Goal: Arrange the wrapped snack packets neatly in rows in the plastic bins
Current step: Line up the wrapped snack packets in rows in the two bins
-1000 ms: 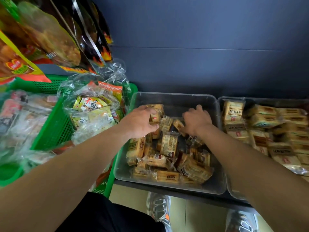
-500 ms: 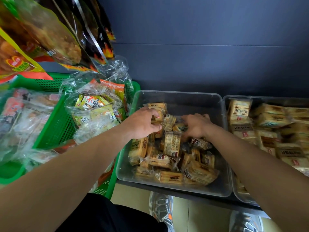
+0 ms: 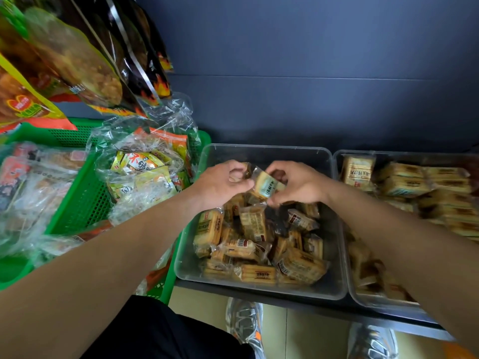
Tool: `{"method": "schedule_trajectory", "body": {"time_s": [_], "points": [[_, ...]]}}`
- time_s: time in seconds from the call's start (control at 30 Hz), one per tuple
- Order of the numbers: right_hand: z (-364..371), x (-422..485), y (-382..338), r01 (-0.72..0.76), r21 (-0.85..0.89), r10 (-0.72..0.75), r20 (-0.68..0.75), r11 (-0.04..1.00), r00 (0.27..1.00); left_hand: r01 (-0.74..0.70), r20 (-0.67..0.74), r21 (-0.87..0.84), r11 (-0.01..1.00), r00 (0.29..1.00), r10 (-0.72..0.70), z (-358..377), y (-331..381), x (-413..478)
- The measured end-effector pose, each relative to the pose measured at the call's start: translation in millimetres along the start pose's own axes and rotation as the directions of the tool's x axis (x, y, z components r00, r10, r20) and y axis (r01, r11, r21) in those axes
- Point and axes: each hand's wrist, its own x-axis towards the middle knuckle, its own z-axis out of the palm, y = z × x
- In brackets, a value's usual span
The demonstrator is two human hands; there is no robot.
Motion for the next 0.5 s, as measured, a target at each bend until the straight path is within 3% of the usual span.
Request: {"method": "schedule_trajectory", "body": {"time_s": [0.17,0.3,0.43,0.5], "points": [[-19,-12,-25,0.135,0.111,-0.129,-0.052,0.985,0.990,-0.041,-0.050,-0.209,0.977,0.998,0.031,6,20,6],[-17,-12,-8,-0.010,0.042,0.018,-0.192,0.999,0.981,-0.032,-0.184,0.001,1.000,0.982,0.031,-5,13,7],[28,-11,4,-0.111,-0.109,0.119,0.067,0.988,0.991,0.049,-0.220,0.001,0.999,0.974,-0.048,-20,-10,3],[47,-7,0,-0.108,-0.248,0.141,0.119,0.963,0.983,0.048,-0.221,-0.002,0.999,0.974,-0.047,-23,-16,1]]}}
